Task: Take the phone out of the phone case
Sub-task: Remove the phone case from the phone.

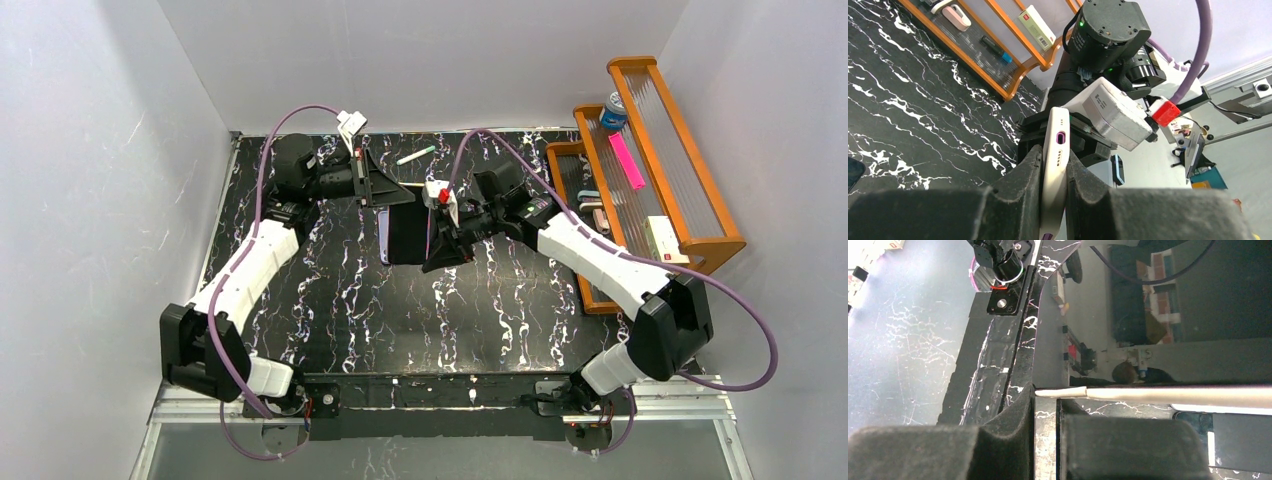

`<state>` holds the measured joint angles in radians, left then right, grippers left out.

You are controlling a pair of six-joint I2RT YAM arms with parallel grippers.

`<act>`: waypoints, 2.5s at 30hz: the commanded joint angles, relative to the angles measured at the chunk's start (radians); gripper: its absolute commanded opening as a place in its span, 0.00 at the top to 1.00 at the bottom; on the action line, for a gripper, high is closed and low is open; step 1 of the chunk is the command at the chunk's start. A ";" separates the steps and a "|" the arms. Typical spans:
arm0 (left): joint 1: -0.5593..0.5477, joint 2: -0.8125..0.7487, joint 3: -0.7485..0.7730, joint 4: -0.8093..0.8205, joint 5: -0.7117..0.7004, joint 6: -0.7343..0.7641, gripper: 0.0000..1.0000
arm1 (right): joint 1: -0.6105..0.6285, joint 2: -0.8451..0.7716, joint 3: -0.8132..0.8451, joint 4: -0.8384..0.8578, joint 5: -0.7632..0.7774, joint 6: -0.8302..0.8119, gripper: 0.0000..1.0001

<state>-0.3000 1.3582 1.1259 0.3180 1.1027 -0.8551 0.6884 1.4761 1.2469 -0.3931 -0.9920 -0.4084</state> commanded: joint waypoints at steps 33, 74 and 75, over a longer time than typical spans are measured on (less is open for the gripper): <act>-0.005 -0.040 -0.105 0.090 -0.377 -0.188 1.00 | -0.019 -0.302 -0.148 0.118 0.610 0.788 0.07; -0.007 -0.276 -0.405 0.357 -0.696 -0.545 1.00 | -0.021 -0.387 -0.475 0.871 0.475 1.581 0.38; -0.007 -0.273 -0.405 0.359 -0.693 -0.548 1.00 | -0.022 -0.388 -0.477 0.869 0.480 1.584 0.38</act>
<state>-0.3035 1.1328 0.7136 0.5983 0.4232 -1.3777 0.6720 1.0992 0.7685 0.4084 -0.5045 1.1519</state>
